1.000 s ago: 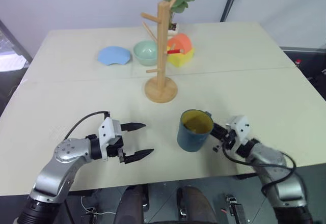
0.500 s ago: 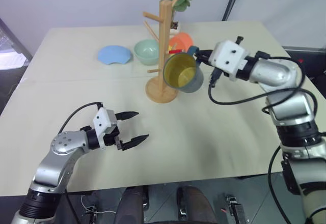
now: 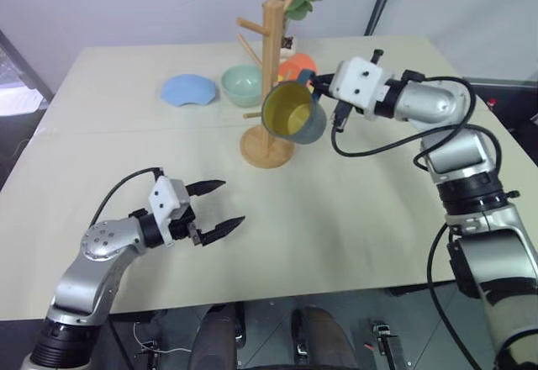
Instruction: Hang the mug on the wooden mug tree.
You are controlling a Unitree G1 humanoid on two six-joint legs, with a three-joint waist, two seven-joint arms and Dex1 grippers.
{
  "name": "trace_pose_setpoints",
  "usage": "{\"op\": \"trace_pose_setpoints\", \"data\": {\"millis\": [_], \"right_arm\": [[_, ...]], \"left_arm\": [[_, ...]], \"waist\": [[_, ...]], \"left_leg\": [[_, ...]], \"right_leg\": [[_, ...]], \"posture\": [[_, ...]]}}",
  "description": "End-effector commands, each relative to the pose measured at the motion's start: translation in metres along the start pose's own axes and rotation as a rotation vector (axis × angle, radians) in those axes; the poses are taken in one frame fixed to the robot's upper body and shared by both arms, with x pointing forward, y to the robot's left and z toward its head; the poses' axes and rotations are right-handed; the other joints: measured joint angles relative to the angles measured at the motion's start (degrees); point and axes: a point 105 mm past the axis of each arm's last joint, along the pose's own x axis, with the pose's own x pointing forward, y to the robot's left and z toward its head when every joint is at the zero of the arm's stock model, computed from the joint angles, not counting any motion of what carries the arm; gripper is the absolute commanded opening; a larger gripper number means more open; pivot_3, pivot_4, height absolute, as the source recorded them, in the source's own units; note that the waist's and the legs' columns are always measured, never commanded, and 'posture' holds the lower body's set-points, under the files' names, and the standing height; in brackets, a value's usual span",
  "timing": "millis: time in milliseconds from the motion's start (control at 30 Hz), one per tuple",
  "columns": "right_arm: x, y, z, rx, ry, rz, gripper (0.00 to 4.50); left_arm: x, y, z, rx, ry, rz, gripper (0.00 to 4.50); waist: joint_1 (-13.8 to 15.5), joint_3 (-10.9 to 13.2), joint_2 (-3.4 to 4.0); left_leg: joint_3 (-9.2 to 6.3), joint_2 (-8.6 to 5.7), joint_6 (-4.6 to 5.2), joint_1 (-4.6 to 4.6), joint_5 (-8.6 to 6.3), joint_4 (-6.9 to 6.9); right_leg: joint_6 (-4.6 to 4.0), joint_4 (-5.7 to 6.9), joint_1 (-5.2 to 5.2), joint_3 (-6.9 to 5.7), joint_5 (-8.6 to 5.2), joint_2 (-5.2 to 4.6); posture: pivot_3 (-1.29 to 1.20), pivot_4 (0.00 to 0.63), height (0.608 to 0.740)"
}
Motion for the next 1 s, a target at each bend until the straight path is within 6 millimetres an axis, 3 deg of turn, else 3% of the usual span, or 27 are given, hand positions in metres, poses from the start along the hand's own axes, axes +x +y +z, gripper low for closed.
{"op": "trace_pose_setpoints", "data": {"millis": [33,200,533,633,800,1000], "right_arm": [[0.003,-0.016,0.017,-0.052,-0.04,-0.028,0.03],[0.016,-0.017,0.019,-0.045,-0.034,-0.025,0.03],[0.027,-0.017,0.014,-0.03,-0.018,-0.021,0.03],[0.027,-0.017,0.013,-0.029,-0.019,-0.021,0.98],[0.025,-0.024,0.017,-0.058,-0.031,-0.051,3.41],[-0.003,-0.041,0.015,-0.029,-0.038,-0.129,3.41]], "left_arm": [[-0.001,0.003,0.022,0.034,-0.08,0.021,4.5],[-0.002,0.013,0.047,0.03,-0.187,0.078,4.5],[-0.004,0.022,0.071,0.035,-0.259,0.12,4.5],[-0.004,0.022,0.071,0.036,-0.26,0.121,4.5],[-0.001,0.023,0.073,0.039,-0.265,0.122,4.5],[0.0,0.028,0.072,0.041,-0.264,0.151,4.5]], "waist": [[-0.09,0.0,0.0],[-0.36,0.0,0.0],[-1.19,0.0,0.0],[-1.21,0.0,0.0],[-1.21,0.0,0.0],[-1.03,0.0,0.0]], "left_leg": [[0.0,0.0,0.0,0.0,0.0,0.0],[0.0,0.02,-0.03,-0.01,0.01,-0.01],[0.07,0.0,0.11,0.0,0.11,0.01],[0.08,0.01,0.11,0.02,0.13,0.05],[0.09,0.01,0.08,0.03,0.14,0.1],[0.09,0.01,0.06,0.04,0.17,0.11]], "right_leg": [[0.0,0.0,0.0,0.0,0.01,-0.01],[0.0,0.03,-0.04,0.0,0.02,-0.02],[0.2,0.13,-0.03,-0.01,0.13,0.04],[0.22,0.24,-0.05,-0.02,0.13,0.07],[0.23,0.35,-0.07,-0.02,0.13,0.09],[0.23,0.42,-0.08,-0.02,0.13,0.06]], "posture": [[0.0,0.15,0.74],[0.0,0.15,0.74],[0.0,0.15,0.74],[0.0,0.15,0.74],[0.0,0.15,0.74],[0.0,0.15,0.74]]}}
